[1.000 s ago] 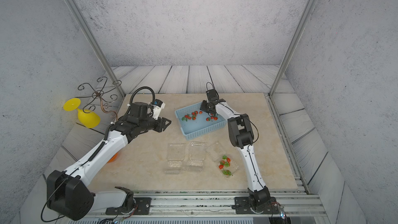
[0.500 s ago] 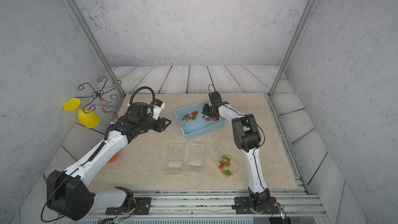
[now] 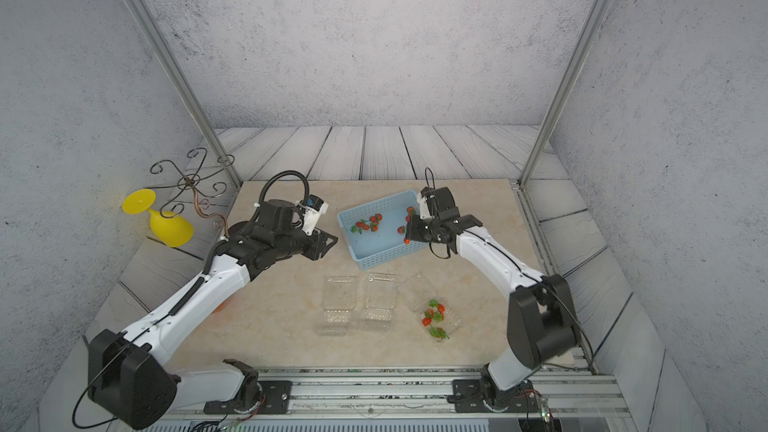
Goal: Pack strawberries into containers
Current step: Pick up the strawberry from the basket, then place the strawberry in the packing box.
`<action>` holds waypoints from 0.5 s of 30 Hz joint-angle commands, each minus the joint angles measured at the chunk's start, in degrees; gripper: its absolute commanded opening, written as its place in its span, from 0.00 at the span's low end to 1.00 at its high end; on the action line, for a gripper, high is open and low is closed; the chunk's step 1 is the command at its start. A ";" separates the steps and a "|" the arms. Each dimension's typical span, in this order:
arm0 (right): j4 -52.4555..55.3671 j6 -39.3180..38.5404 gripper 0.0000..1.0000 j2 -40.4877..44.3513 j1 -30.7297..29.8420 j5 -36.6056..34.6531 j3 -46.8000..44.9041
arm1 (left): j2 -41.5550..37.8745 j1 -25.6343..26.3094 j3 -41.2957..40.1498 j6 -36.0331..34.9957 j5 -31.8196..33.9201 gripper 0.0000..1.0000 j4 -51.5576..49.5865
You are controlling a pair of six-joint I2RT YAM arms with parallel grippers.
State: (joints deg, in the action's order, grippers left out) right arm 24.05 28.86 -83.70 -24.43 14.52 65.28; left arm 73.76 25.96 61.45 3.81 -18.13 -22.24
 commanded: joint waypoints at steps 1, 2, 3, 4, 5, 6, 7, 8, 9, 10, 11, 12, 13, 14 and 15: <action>9.49 0.45 0.00 10.81 -1.48 -2.50 -8.66 | -0.73 2.04 1.00 -1.04 1.65 0.45 -0.93; 11.07 1.29 0.00 13.26 -1.70 -2.93 -11.00 | -0.59 2.60 1.02 -0.88 1.78 0.45 -0.83; 12.78 2.33 0.00 16.39 -1.83 -3.35 -13.33 | -0.30 3.16 1.19 -0.66 1.87 0.45 -0.74; 14.26 3.66 0.00 19.20 -2.01 -4.14 -15.95 | -0.04 3.77 1.49 -0.41 1.87 0.45 -0.70; 14.94 4.50 0.00 21.43 -2.12 -4.60 -18.09 | 0.21 4.44 1.71 -0.30 1.96 0.45 -0.68; 15.94 5.76 0.00 23.81 -2.21 -5.25 -20.20 | 0.41 5.23 1.94 -0.21 2.28 0.45 -0.78; 17.06 6.64 0.00 25.85 -2.22 -5.71 -21.97 | 0.66 6.07 2.15 -0.21 2.79 0.45 -0.78; 17.67 7.17 0.00 27.31 -2.28 -5.78 -23.38 | 0.85 6.68 2.27 -0.21 3.45 0.45 -0.80; 18.65 7.97 0.00 28.43 -2.33 -6.11 -24.67 | 0.99 7.23 2.43 -0.06 3.88 0.45 -0.91; 19.40 8.55 0.00 29.19 -2.34 -6.05 -25.82 | 1.12 7.72 2.42 0.13 3.98 0.45 -0.88; 19.73 9.11 0.00 29.57 -2.47 -5.92 -26.74 | 1.21 8.08 2.53 0.35 4.13 0.45 -0.82; 20.20 9.76 0.00 29.75 -2.60 -6.29 -27.64 | 1.23 8.44 2.52 0.53 4.36 0.45 -0.87; 20.49 10.06 0.00 29.95 -2.64 -6.44 -28.35 | 1.21 8.78 2.66 0.63 4.61 0.45 -0.86; 20.71 10.28 0.03 29.91 -2.82 -6.50 -28.93 | 1.06 9.08 2.76 0.67 4.97 0.45 -0.92; 21.50 10.42 0.08 29.54 -2.85 -7.04 -29.15 | 0.87 9.28 2.82 0.76 5.35 0.45 -0.94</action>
State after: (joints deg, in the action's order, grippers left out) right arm 42.26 37.06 -54.65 -26.85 9.69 36.91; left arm 74.41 34.57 62.46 4.32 -14.55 -22.65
